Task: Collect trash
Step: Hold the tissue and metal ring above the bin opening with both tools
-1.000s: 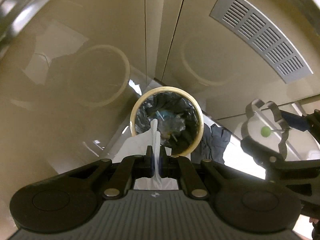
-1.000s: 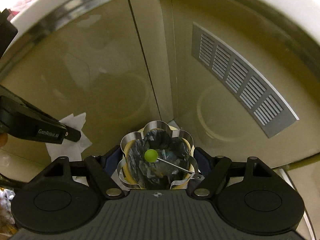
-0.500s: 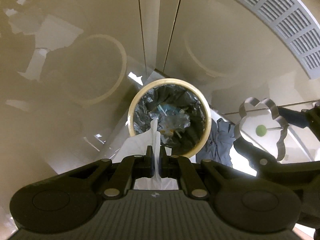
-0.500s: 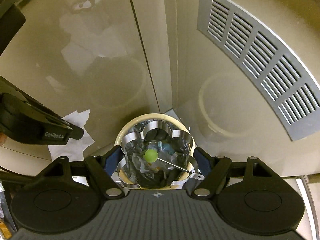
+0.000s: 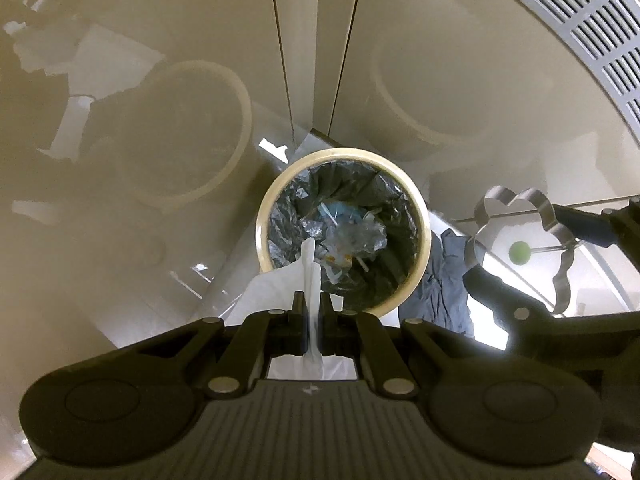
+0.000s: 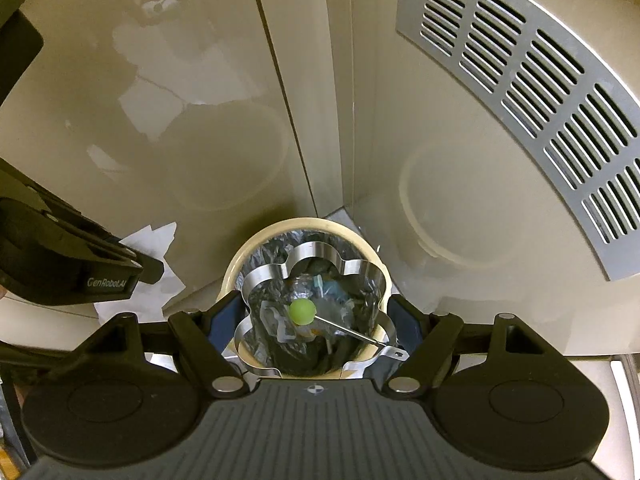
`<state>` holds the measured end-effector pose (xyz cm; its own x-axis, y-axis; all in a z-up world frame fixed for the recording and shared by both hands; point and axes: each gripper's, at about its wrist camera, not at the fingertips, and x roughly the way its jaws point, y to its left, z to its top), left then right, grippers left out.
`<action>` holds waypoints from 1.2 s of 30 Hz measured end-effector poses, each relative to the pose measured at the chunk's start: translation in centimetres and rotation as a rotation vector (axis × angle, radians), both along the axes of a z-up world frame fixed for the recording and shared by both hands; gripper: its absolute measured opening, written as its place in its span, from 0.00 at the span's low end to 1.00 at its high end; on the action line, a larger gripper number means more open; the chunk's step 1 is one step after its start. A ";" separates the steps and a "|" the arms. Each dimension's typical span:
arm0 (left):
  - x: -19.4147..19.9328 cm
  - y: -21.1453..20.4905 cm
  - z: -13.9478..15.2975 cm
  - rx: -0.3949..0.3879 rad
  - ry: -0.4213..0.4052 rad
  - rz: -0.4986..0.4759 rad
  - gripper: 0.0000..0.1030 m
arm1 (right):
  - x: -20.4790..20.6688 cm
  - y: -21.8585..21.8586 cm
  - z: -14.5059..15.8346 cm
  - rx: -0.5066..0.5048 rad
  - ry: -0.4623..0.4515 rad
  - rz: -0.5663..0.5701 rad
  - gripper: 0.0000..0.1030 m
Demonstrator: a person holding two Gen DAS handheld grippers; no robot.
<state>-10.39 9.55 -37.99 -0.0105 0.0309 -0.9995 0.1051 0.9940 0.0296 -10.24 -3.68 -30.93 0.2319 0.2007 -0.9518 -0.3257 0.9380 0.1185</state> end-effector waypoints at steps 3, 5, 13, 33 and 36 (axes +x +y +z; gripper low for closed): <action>0.1 0.0 -0.9 0.006 0.006 -0.004 0.04 | 0.2 0.0 0.1 -0.002 0.004 -0.001 0.78; 0.2 0.1 -1.4 0.008 0.011 -0.003 0.04 | 0.3 0.1 0.1 -0.005 0.004 0.001 0.78; 0.4 0.2 -3.0 0.016 0.022 -0.009 0.04 | 0.4 0.6 -0.2 -0.019 0.007 0.010 0.78; 0.6 0.3 -6.1 0.028 0.052 -0.011 0.04 | 0.6 1.1 -0.8 -0.041 0.033 0.007 0.78; 0.7 0.2 -6.6 0.032 0.059 -0.014 0.04 | 0.9 1.2 -1.0 -0.040 0.040 0.009 0.78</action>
